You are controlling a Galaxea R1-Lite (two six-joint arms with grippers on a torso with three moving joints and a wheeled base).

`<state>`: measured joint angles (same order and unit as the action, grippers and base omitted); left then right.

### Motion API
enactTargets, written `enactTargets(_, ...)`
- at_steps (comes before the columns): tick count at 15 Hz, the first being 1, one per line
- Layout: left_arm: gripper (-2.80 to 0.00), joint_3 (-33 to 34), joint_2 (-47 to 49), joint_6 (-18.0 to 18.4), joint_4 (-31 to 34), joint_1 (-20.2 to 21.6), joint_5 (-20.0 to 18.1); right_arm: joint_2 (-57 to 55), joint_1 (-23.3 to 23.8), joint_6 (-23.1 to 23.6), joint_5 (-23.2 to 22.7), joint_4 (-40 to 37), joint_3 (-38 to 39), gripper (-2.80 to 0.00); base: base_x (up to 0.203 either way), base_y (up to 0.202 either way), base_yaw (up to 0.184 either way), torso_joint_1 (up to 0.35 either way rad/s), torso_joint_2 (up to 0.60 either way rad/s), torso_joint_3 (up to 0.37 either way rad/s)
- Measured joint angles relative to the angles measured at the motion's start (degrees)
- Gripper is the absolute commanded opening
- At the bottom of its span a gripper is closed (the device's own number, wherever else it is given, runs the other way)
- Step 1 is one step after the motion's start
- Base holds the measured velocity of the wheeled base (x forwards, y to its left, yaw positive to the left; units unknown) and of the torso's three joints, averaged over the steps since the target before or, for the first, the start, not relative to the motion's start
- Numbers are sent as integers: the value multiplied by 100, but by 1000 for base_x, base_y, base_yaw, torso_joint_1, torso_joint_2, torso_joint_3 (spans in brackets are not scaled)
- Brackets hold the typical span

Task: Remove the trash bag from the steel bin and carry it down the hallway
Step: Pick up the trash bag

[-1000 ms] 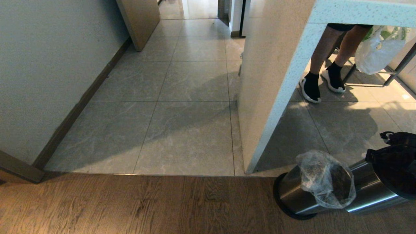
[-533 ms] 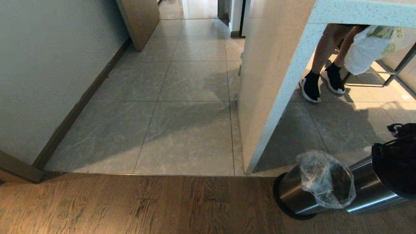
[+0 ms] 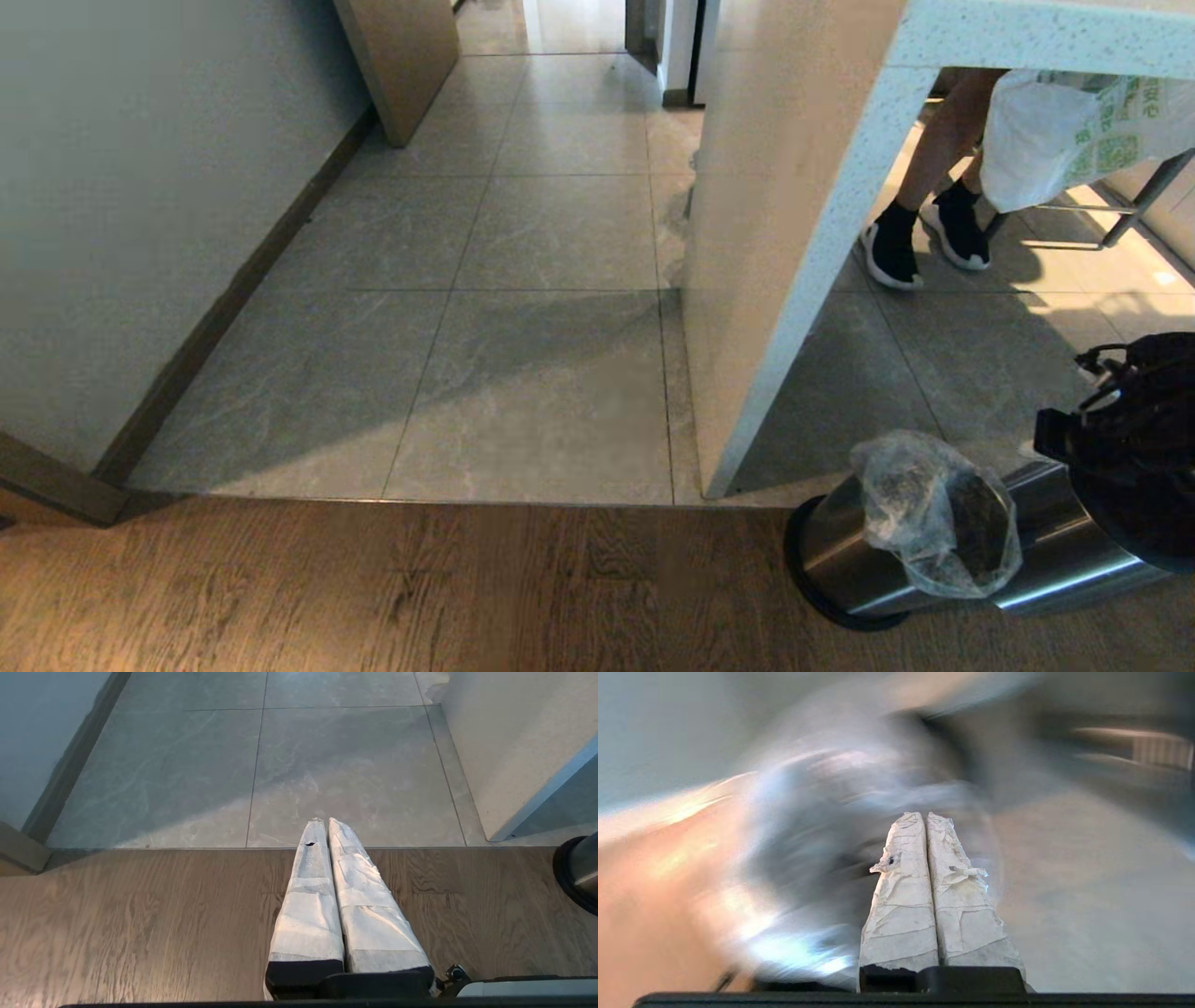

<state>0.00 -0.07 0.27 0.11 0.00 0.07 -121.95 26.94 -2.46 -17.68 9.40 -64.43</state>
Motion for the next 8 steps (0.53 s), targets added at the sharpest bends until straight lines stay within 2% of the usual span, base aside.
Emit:
enactTargets(3,-280,0,0,0,-1,0,0,-9,-17,-12,-101,11,-50,-280,0,0,0,0,0,0)
enactTargets(4,-280,0,0,0,-1,0,0,-67,-13,-14,-104,17,-81,0,0,0,0,0,0,0)
enactTargets(8,-280,0,0,-2,0,0,0,-378,58,164,-139,90,-201,0,0,0,0,0,0,0)
